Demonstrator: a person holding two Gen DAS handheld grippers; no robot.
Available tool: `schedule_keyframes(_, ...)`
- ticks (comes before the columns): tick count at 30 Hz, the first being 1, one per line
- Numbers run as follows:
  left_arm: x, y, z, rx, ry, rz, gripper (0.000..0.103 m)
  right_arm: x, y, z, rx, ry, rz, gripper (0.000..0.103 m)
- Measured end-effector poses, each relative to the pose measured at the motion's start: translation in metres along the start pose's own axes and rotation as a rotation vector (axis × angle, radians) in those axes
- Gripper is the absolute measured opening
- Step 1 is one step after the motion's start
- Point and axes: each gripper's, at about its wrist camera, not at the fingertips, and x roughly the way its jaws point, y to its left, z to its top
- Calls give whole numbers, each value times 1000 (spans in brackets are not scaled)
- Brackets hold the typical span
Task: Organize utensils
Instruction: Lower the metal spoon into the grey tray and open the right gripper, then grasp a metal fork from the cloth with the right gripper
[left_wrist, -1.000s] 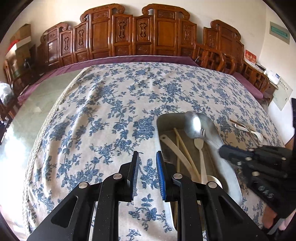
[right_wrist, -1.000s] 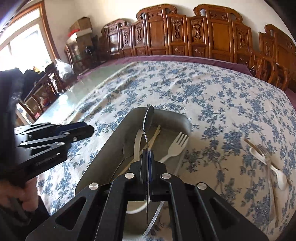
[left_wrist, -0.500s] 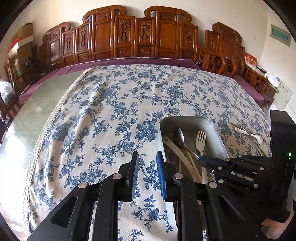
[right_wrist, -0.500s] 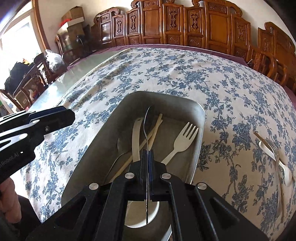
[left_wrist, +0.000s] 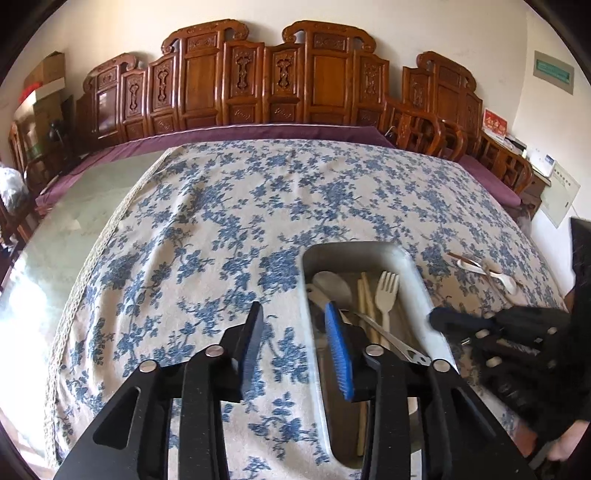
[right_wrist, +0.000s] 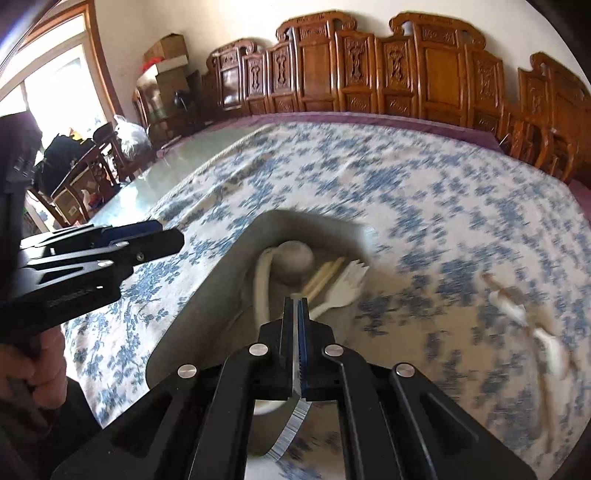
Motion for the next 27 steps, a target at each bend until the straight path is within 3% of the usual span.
schedule_keyframes(5,-1,-20,1,20,-13,-29,45,-36,-37,-12,-54,-32,-69,17)
schedule_keyframes(10,-2,-44,0,51,-25,-61,49,-55,-87,-36,-58,-6,-160,17)
schedule_keyframes(12,-2,-53,-1,62,-30,-72,61,-55,-107,-43,-45,6,-189,17)
schedule_keyframes(19,4,-79,-10,113,-14,-92,61,-37,-166,-68,23,76,-283,18)
schedule_keyframes(27,4,-97,-18,149,-19,-113,61,-23,-189,-77,73,98,-276,18)
